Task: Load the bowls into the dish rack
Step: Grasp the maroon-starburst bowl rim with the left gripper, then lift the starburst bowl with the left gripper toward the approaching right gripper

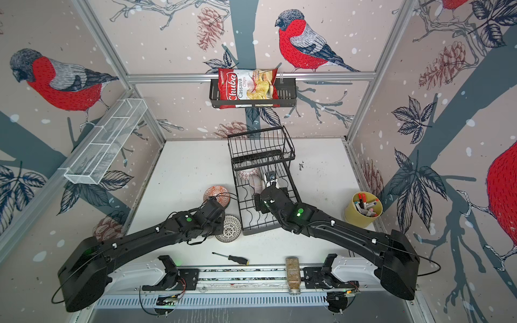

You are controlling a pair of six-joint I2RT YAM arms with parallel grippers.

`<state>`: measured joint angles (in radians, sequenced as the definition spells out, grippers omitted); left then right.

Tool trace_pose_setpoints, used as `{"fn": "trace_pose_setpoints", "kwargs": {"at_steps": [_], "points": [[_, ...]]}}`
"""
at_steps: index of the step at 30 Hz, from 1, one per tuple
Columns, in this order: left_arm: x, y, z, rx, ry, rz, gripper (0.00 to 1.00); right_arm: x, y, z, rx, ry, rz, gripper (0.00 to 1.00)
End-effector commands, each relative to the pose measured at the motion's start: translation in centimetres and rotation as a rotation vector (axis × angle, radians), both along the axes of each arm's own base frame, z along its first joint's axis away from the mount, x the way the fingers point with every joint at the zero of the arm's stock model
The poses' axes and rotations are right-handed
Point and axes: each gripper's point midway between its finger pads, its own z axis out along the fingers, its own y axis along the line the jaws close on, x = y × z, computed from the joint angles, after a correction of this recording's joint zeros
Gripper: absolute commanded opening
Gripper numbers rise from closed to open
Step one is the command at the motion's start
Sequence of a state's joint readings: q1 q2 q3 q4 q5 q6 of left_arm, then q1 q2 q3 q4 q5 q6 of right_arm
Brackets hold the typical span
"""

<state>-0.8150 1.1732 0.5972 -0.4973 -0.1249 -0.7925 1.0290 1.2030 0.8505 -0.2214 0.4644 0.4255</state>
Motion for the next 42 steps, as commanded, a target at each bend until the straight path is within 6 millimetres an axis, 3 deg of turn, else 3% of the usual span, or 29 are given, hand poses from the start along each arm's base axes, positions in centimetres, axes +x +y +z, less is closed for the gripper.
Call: {"fn": "trace_pose_setpoints", "kwargs": {"at_steps": [1,15,16,22,33,42], "points": [[0.3,-0.5,0.5,-0.026,-0.015,-0.002,0.23,0.1,0.2,0.1,0.008,0.006,-0.007,0.90],[0.5,-0.5,1.1,-0.034,-0.037,-0.007,0.01,0.0,1.1,-0.3,-0.006,0.032,0.018,0.90],[0.4,-0.6,1.2,-0.037,-0.037,-0.010,0.00,0.0,1.3,-1.1,-0.025,0.044,0.018,0.90],[0.6,-0.7,1.8,-0.050,-0.058,-0.022,0.00,-0.2,1.6,-1.4,-0.037,0.050,0.031,0.90],[0.6,-1.0,4.6,-0.108,-0.135,-0.070,0.00,-0.6,2.2,-1.3,-0.024,0.066,0.059,0.90],[0.7,-1.2,8.2,-0.166,-0.214,-0.091,0.00,-3.2,4.5,0.2,0.030,0.114,0.175,0.81]]}}
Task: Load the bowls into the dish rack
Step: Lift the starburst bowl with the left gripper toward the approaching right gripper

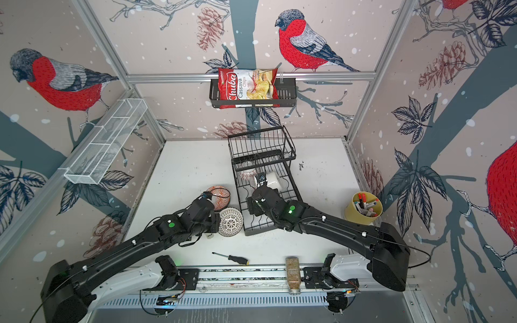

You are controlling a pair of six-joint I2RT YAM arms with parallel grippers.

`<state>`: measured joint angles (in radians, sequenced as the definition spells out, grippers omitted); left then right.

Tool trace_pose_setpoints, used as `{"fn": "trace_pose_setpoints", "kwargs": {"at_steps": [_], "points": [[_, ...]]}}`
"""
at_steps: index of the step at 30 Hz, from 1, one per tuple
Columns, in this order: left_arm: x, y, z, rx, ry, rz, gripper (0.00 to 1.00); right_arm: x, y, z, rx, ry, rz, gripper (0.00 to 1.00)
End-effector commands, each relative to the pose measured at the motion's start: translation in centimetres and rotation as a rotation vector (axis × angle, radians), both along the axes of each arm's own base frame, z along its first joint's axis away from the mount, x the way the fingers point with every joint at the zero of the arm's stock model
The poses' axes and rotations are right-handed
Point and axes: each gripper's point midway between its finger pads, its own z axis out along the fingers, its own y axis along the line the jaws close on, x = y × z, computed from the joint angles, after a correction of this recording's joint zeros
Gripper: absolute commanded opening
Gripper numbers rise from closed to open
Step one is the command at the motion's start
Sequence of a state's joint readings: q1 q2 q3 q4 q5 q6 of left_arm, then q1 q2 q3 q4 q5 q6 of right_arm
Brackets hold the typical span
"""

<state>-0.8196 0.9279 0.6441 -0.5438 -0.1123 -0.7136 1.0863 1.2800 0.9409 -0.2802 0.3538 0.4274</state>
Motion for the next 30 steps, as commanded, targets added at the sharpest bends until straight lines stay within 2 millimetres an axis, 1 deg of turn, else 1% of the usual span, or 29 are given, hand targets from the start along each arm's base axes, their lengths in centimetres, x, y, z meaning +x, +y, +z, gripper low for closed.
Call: {"fn": "trace_pose_setpoints", "kwargs": {"at_steps": [1,4,7,11,14,18,20,21,27,30], "points": [[0.4,-0.3,1.6,-0.019,-0.045,-0.009,0.00,-1.2,0.9,0.8,0.046,0.039,0.042,0.79],[0.9,-0.4,2.6,-0.024,-0.071,0.000,0.00,-2.0,1.6,1.3,0.082,0.065,0.072,0.72],[1.5,-0.7,3.3,-0.025,-0.088,0.008,0.00,-2.5,2.0,1.4,0.095,0.084,0.091,0.66],[2.3,-1.5,3.7,-0.037,-0.106,0.009,0.00,-2.7,2.0,1.3,0.094,0.095,0.096,0.62],[2.9,-2.2,3.9,-0.046,-0.116,0.002,0.00,-2.8,2.0,1.0,0.089,0.102,0.095,0.53],[3.5,-3.2,4.1,-0.061,-0.123,-0.010,0.00,-2.5,1.7,0.2,0.065,0.109,0.069,0.43],[3.8,-3.7,4.3,-0.072,-0.128,-0.021,0.00,-2.3,1.6,-0.1,0.051,0.109,0.055,0.43],[3.9,-3.9,4.3,-0.073,-0.130,-0.027,0.00,-2.2,1.6,-0.3,0.044,0.107,0.050,0.39],[4.4,-4.9,4.4,-0.078,-0.132,-0.049,0.00,-1.6,1.4,-0.8,0.013,0.099,0.022,0.32],[4.5,-5.3,4.5,-0.081,-0.133,-0.057,0.00,-1.3,1.1,-1.1,-0.008,0.087,-0.002,0.30]]}}
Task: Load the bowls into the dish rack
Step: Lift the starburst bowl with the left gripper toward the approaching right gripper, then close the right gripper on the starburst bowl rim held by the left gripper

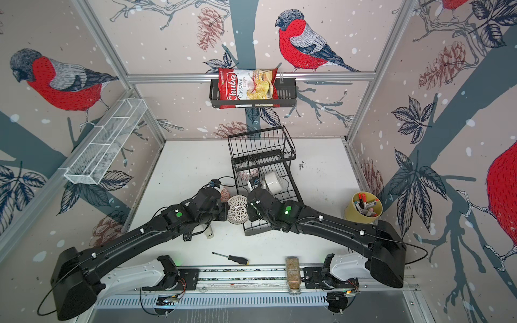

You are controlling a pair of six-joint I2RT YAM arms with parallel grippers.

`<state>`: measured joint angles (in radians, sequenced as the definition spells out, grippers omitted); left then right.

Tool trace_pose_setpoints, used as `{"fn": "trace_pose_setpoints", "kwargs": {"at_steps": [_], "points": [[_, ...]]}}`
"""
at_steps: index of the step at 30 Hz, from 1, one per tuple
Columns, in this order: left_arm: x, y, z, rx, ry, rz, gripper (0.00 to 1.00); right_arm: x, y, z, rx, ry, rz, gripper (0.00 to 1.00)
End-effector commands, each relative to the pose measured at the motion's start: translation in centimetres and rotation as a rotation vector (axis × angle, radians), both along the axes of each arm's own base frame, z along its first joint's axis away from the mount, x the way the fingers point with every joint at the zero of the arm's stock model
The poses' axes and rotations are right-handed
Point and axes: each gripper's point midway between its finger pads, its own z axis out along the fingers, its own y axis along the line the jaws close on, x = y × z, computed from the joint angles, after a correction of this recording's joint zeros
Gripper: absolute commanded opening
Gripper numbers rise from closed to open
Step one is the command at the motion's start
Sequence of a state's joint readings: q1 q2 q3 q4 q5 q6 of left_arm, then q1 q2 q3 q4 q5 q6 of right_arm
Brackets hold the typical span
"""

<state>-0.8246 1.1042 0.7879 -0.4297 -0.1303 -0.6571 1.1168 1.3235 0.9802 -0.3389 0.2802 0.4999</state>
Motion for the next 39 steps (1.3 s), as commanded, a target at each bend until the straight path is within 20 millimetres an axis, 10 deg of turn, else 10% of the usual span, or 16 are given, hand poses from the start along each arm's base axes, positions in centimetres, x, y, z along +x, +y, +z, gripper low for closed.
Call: {"fn": "trace_pose_setpoints", "kwargs": {"at_steps": [1,34,39], "points": [[0.8,-1.5,1.5,-0.061,-0.046,-0.025,0.00,0.7,-0.7,0.1,-0.027,-0.026,-0.048,0.29],[2.4,-4.0,1.6,-0.089,-0.071,-0.060,0.00,3.3,-3.2,-1.0,-0.221,-0.127,-0.175,0.00],[2.8,-4.4,2.1,-0.098,-0.091,-0.071,0.24,3.6,-4.1,0.4,-0.229,-0.183,-0.204,0.00]]}}
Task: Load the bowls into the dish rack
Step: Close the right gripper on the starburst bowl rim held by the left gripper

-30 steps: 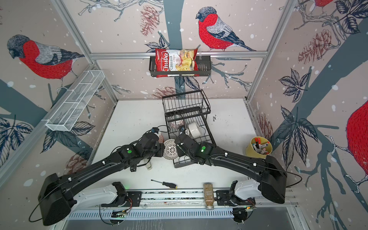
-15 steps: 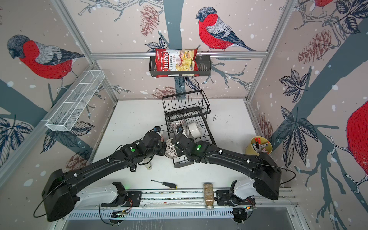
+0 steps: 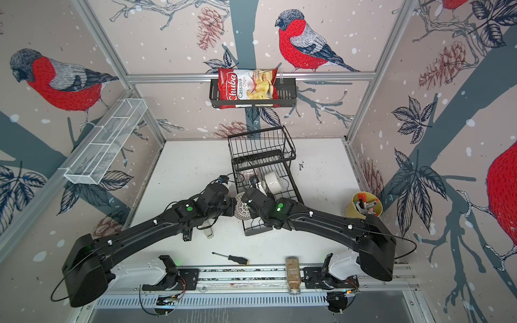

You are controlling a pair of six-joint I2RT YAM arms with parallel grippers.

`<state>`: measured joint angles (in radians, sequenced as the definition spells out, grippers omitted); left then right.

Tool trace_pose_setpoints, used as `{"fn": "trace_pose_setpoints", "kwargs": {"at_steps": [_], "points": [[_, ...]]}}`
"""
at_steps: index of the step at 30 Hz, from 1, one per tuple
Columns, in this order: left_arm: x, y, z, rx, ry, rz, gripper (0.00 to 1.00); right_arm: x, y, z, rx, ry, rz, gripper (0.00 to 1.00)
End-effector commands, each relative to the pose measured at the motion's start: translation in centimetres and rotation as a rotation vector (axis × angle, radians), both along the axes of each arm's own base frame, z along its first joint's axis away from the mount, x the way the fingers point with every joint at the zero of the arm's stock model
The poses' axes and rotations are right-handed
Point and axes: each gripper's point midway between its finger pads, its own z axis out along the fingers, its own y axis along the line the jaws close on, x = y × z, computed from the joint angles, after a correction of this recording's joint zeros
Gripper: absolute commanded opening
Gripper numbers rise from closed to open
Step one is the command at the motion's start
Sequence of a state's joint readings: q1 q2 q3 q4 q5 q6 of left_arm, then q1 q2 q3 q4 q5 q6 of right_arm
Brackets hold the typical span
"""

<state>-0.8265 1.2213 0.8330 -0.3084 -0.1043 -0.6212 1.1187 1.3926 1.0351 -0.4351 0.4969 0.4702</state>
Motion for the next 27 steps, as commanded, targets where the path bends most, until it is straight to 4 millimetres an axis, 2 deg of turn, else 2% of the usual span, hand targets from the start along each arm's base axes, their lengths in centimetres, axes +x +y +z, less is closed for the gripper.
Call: {"fn": "trace_pose_setpoints", "kwargs": {"at_steps": [1,5,8,15,21,24,27], "points": [[0.9,-1.6,2.0,-0.072,-0.058,-0.025,0.32,1.1,-1.9,1.4,-0.047,-0.089,-0.076,0.00],[1.2,-2.1,2.5,-0.080,-0.076,-0.040,0.48,1.4,-2.8,2.2,-0.067,-0.119,-0.102,0.00],[1.4,-2.4,2.9,-0.086,-0.093,-0.047,0.49,1.4,-3.4,2.3,-0.088,-0.131,-0.116,0.00],[1.7,-2.2,3.0,-0.077,-0.110,-0.039,0.62,1.8,-6.1,2.6,-0.154,-0.152,-0.196,0.00],[1.7,-1.8,1.1,-0.021,-0.081,-0.038,0.72,2.3,-10.0,2.7,-0.202,-0.160,-0.297,0.00],[1.7,-1.7,-0.3,0.019,-0.040,-0.037,0.74,2.6,-12.0,2.4,-0.212,-0.148,-0.354,0.00],[1.5,-1.6,-1.9,0.070,0.010,-0.036,0.75,2.8,-13.9,3.1,-0.186,-0.159,-0.406,0.00]]}}
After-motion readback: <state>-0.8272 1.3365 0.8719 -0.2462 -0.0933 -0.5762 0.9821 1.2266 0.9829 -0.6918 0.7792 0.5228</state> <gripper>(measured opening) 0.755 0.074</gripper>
